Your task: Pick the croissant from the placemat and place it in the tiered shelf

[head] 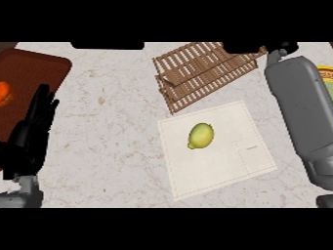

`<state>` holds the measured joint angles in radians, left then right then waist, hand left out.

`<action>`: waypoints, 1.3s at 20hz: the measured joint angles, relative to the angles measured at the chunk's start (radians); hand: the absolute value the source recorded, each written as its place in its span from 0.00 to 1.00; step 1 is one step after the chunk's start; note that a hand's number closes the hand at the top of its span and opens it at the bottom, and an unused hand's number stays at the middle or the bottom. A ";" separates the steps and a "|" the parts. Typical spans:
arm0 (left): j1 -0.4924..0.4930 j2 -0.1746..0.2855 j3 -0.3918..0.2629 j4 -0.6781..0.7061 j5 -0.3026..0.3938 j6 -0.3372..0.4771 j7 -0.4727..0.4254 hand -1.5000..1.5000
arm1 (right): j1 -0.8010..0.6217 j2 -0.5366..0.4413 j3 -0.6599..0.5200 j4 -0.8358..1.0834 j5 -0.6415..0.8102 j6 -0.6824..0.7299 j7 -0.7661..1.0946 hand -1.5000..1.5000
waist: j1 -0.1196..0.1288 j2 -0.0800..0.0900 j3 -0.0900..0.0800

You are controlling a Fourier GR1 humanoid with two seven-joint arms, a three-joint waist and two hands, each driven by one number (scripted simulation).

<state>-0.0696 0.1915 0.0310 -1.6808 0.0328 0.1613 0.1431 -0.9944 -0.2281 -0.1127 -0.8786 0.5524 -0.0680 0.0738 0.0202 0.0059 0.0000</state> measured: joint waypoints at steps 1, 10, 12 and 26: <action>-0.005 -0.001 -0.004 -0.010 -0.006 0.004 0.015 0.50 | -0.015 0.006 -0.017 0.034 -0.011 -0.011 -0.007 0.00 | 0.002 0.000 0.000; -0.025 -0.015 -0.004 -0.020 -0.019 0.007 0.036 0.50 | -0.142 0.029 -0.075 0.284 -0.056 -0.012 -0.096 0.00 | 0.005 0.000 -0.001; -0.031 -0.012 0.006 -0.002 -0.015 -0.001 0.033 0.50 | -0.148 0.029 -0.086 0.308 -0.070 -0.005 -0.131 0.00 | 0.003 0.000 -0.001; -0.011 -0.023 0.014 -0.009 -0.028 -0.004 0.026 0.50 | -0.204 -0.115 -0.261 0.323 -0.243 0.034 -0.151 0.00 | -0.009 -0.003 0.000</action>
<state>-0.0807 0.1682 0.0448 -1.6895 0.0049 0.1570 0.1694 -1.1981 -0.3433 -0.3735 -0.5559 0.3092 -0.0338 -0.0775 0.0117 0.0025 -0.0001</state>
